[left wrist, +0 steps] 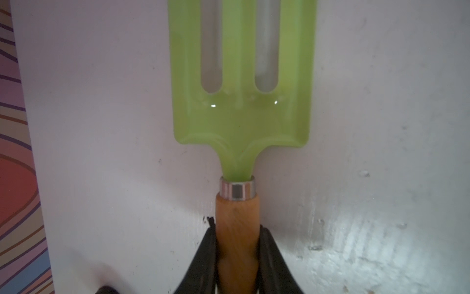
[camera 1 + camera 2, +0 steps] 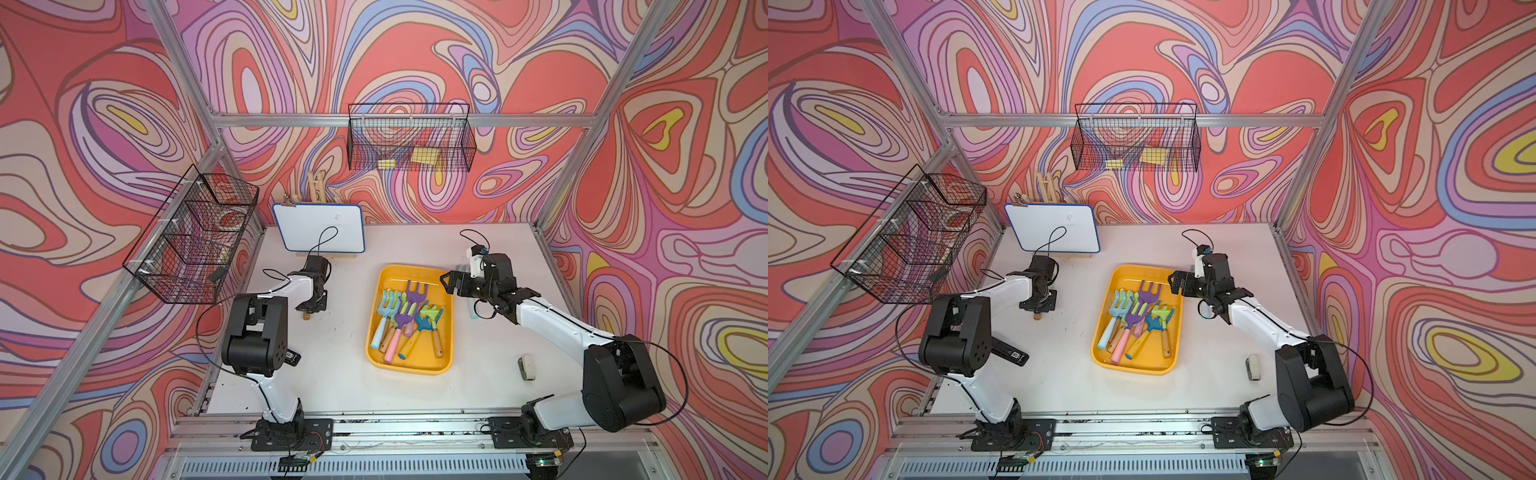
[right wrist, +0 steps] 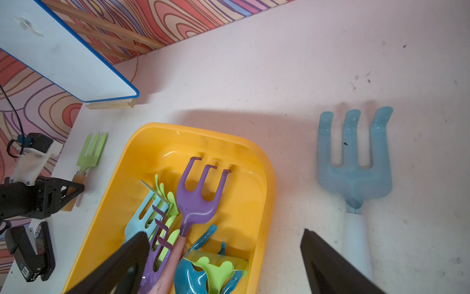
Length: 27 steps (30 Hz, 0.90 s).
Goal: Take the hand rake out of the storage box
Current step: Place the rake at the center of the board, then pick up the rake from the storage box.
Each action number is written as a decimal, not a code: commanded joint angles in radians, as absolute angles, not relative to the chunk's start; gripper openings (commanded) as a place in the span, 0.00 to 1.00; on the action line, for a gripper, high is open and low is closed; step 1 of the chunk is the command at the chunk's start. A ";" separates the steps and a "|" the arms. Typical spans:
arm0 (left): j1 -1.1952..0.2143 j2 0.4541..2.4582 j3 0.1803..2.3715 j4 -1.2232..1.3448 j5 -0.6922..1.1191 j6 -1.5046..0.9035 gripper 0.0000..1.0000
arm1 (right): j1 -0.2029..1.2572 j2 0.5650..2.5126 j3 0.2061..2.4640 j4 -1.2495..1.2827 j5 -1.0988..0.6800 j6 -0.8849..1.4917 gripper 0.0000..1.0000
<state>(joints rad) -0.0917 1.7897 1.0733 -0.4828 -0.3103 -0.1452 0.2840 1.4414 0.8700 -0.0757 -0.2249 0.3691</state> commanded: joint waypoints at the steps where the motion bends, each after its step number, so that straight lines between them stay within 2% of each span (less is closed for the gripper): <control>1: -0.092 1.794 1.081 -0.480 -0.294 -0.135 0.22 | 0.287 1.421 0.861 -0.081 -0.221 0.360 0.98; 8: -0.092 1.767 1.064 -0.462 -0.322 -0.146 0.29 | 0.286 1.430 0.864 -0.082 -0.222 0.359 0.98; 11: -0.091 1.743 1.050 -0.448 -0.327 -0.147 0.35 | 0.286 1.430 0.864 -0.083 -0.222 0.359 0.98; 15: -0.091 1.722 1.043 -0.444 -0.316 -0.154 0.49 | 0.287 1.424 0.862 -0.086 -0.225 0.351 0.98; 20: -0.092 1.686 1.029 -0.437 -0.299 -0.161 0.71 | 0.287 1.416 0.862 -0.089 -0.219 0.350 0.98; 27: -0.122 1.579 0.987 -0.393 -0.235 -0.166 0.74 | 0.287 1.408 0.856 -0.086 -0.208 0.340 0.98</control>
<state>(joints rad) -0.0978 1.6360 1.0061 -0.4259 -0.2794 -0.1574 0.2840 1.4330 0.8696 -0.0826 -0.2237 0.3573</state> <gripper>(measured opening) 0.740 0.983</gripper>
